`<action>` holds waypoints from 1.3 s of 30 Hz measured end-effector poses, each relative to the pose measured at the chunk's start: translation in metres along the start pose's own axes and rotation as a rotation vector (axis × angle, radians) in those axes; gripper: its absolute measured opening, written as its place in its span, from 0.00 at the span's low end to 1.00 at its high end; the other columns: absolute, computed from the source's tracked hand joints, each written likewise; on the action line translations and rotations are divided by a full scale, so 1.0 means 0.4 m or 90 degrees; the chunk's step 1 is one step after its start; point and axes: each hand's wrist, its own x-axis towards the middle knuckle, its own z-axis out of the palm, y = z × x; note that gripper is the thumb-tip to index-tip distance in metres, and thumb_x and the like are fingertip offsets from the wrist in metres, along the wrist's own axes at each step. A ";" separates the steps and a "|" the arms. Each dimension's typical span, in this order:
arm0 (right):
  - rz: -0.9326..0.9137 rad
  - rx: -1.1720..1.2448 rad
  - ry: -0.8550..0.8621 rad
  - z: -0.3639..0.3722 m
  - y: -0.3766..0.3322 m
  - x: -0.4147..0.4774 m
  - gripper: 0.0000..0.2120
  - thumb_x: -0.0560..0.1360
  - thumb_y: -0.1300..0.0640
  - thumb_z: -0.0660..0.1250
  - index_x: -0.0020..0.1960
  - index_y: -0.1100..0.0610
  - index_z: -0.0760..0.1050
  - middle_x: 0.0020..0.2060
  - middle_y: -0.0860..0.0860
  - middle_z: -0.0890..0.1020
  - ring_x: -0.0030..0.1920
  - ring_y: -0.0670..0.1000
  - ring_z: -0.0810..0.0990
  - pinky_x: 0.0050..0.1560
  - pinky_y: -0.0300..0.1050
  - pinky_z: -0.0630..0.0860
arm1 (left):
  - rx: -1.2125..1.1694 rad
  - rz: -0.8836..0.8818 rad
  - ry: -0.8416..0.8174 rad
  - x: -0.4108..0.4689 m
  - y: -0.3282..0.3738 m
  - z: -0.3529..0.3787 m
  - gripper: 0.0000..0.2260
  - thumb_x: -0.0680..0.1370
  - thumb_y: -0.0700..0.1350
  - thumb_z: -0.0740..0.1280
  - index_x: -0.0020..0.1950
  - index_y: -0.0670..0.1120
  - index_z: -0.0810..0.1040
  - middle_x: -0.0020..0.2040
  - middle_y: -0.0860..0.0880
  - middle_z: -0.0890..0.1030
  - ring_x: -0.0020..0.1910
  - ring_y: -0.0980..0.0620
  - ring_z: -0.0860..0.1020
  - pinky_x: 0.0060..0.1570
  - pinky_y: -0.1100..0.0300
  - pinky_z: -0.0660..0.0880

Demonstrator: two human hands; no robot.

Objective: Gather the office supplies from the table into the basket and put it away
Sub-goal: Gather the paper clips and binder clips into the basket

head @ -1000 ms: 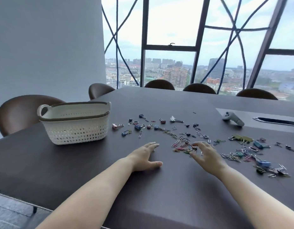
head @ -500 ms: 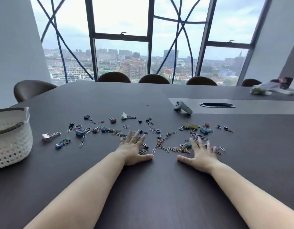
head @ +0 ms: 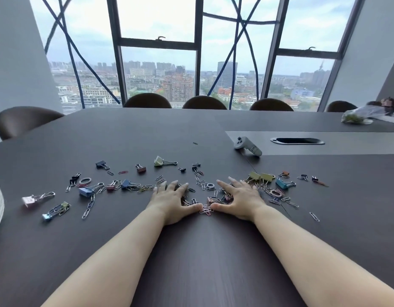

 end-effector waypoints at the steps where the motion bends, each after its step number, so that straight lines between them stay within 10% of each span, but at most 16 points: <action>1: -0.025 -0.003 0.010 0.000 -0.006 0.008 0.38 0.65 0.25 0.58 0.71 0.34 0.53 0.76 0.47 0.55 0.75 0.54 0.51 0.74 0.58 0.49 | -0.014 0.025 0.028 0.000 -0.003 0.001 0.35 0.70 0.70 0.57 0.73 0.57 0.57 0.75 0.50 0.58 0.75 0.46 0.52 0.74 0.50 0.49; 6: -0.109 0.051 0.100 0.005 -0.007 -0.002 0.24 0.69 0.33 0.61 0.62 0.39 0.71 0.63 0.46 0.73 0.65 0.51 0.66 0.67 0.46 0.63 | -0.051 0.103 0.096 -0.012 -0.005 0.000 0.17 0.75 0.61 0.60 0.61 0.56 0.72 0.63 0.51 0.70 0.65 0.49 0.65 0.66 0.55 0.61; 14: -0.134 0.005 0.223 0.015 -0.021 -0.015 0.16 0.73 0.39 0.62 0.52 0.49 0.77 0.49 0.50 0.79 0.54 0.53 0.77 0.53 0.44 0.70 | -0.031 0.091 0.132 -0.029 0.009 -0.006 0.15 0.76 0.60 0.59 0.54 0.50 0.72 0.54 0.50 0.79 0.55 0.48 0.76 0.50 0.57 0.69; 39: -0.158 0.356 0.288 -0.115 -0.452 -0.017 0.12 0.71 0.48 0.70 0.36 0.56 0.79 0.25 0.48 0.75 0.33 0.52 0.74 0.33 0.39 0.67 | -0.047 0.017 0.445 -0.334 -0.332 -0.366 0.13 0.79 0.49 0.60 0.40 0.42 0.74 0.36 0.40 0.80 0.37 0.39 0.77 0.35 0.56 0.66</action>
